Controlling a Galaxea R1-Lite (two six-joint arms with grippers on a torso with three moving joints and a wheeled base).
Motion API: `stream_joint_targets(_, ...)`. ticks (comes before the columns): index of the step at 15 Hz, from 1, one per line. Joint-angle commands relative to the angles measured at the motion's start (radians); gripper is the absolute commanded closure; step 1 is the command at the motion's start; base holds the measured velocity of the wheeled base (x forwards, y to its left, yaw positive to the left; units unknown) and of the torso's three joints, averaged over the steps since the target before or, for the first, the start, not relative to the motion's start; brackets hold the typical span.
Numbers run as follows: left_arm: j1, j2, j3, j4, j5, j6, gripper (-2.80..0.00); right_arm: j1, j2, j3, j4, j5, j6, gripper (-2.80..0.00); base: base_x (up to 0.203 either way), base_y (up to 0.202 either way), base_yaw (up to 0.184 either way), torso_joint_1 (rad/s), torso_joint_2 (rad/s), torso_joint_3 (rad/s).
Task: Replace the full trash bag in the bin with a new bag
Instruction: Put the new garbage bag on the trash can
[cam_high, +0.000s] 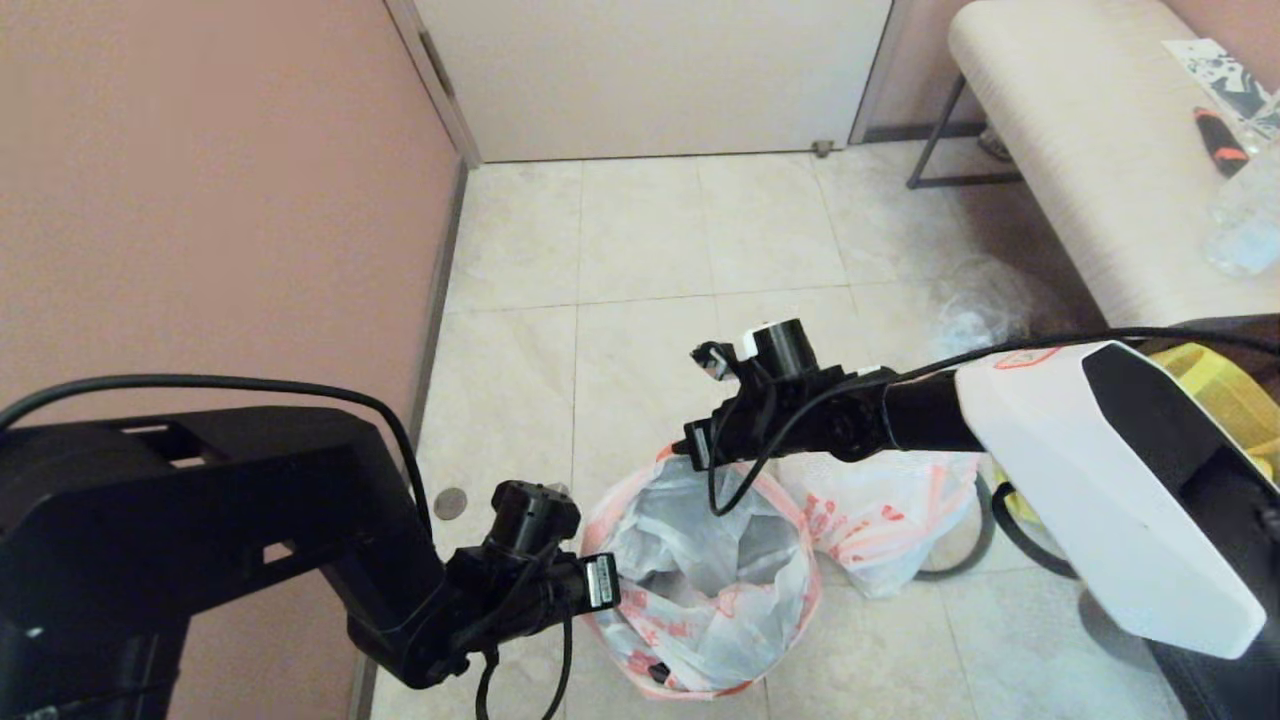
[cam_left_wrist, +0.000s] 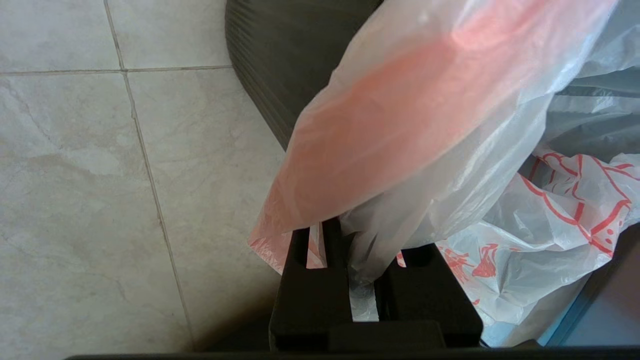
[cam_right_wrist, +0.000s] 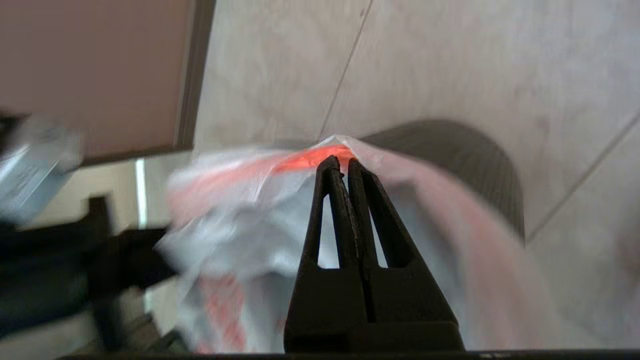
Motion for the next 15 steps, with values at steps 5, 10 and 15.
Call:
stream_joint_targets(5,0.000,-0.002,0.044,-0.113,0.000,0.000,0.00,-0.016,0.139,-0.043,-0.158,-0.003,0.001,0.00,0.000,0.000,0.000,0.000,0.00,0.000)
stream_joint_targets(10,-0.009,0.031,0.071,-0.180,0.005,0.052,0.00,-0.049,0.118,-0.040,-0.210,-0.055,0.005,0.00,0.000,0.000,0.000,0.000,0.00,0.000)
stream_joint_targets(15,0.010,0.036,0.039,-0.182,0.038,0.038,0.00,-0.065,-0.069,0.026,-0.085,-0.059,0.133,0.00,0.000,0.000,0.000,0.000,0.00,0.000)
